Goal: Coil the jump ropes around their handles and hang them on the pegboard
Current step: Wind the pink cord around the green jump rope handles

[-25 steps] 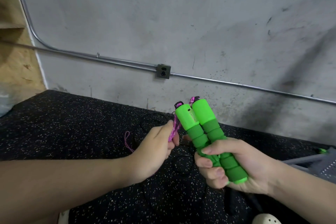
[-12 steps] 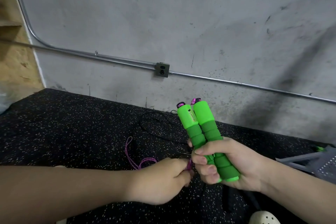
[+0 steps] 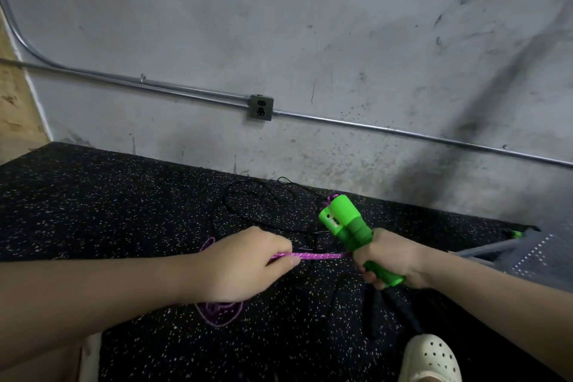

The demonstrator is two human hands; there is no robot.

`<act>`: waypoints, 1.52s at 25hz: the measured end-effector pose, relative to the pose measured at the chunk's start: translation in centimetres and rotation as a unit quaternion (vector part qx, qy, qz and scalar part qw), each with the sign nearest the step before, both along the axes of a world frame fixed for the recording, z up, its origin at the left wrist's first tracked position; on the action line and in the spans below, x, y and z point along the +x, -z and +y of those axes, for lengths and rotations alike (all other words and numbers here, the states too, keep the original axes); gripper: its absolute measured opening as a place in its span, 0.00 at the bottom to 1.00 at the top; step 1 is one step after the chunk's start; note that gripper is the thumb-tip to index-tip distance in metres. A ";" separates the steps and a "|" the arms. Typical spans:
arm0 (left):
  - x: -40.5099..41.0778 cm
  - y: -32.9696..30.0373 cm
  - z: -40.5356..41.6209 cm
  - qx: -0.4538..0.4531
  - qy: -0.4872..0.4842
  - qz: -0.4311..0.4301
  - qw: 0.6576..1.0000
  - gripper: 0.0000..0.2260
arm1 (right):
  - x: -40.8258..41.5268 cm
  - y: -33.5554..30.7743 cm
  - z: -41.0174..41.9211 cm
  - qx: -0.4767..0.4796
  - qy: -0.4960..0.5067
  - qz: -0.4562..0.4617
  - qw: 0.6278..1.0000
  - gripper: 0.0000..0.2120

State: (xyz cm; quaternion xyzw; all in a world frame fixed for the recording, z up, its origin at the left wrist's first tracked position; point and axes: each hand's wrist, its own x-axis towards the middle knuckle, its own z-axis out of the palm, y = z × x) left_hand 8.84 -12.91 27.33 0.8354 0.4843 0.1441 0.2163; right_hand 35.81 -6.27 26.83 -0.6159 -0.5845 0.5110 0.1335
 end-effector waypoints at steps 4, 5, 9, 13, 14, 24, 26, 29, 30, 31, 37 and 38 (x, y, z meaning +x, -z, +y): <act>0.4 -0.4 0.0 0.130 0.068 0.063 0.987 0.19 | -1.3 1.1 -0.5 0.005 -0.067 -0.133 0.989 0.03; 0.5 -0.3 0.0 0.152 0.081 0.064 0.983 0.18 | -1.8 1.4 -0.8 0.015 -0.105 -0.179 0.978 0.02; 0.3 -0.3 0.0 0.151 0.099 0.025 0.983 0.17 | -4.4 1.2 -2.6 0.097 -0.337 -0.373 0.859 0.09; -0.1 -0.4 0.4 0.053 0.062 -0.104 0.991 0.17 | -6.6 0.0 -5.2 0.206 -0.444 -0.392 0.779 0.03; -0.2 -0.5 0.5 0.024 0.051 -0.137 0.989 0.17 | -7.0 -0.4 -5.7 0.230 -0.463 -0.377 0.768 0.05; -0.1 -1.2 0.8 -0.203 -0.067 -0.216 0.953 0.15 | -6.2 -5.3 -6.1 0.070 -0.288 0.166 0.941 0.06; 0.4 -1.3 0.6 -0.156 -0.066 -0.256 0.952 0.18 | -6.0 -6.0 -5.7 0.029 -0.228 0.237 0.944 0.05; 0.8 -1.1 0.7 -0.102 -0.054 -0.275 0.954 0.14 | -5.4 -6.4 -4.8 0.023 -0.168 0.260 0.951 0.06; 0.6 -1.1 0.7 -0.080 -0.054 -0.265 0.959 0.11 | -5.1 -6.4 -4.4 0.023 -0.145 0.263 0.953 0.06; 0.3 -1.2 0.7 -0.057 -0.048 -0.248 0.966 0.09 | -4.9 -6.4 -4.1 0.024 -0.126 0.264 0.956 0.07; 1.1 -1.2 0.3 -0.079 -0.046 -0.251 0.964 0.11 | -4.7 -5.5 -3.9 0.083 -0.078 0.209 0.971 0.07; 1.3 -1.4 0.2 -0.088 -0.050 -0.253 0.962 0.11 | -4.8 -5.2 -3.8 0.101 -0.072 0.196 0.973 0.07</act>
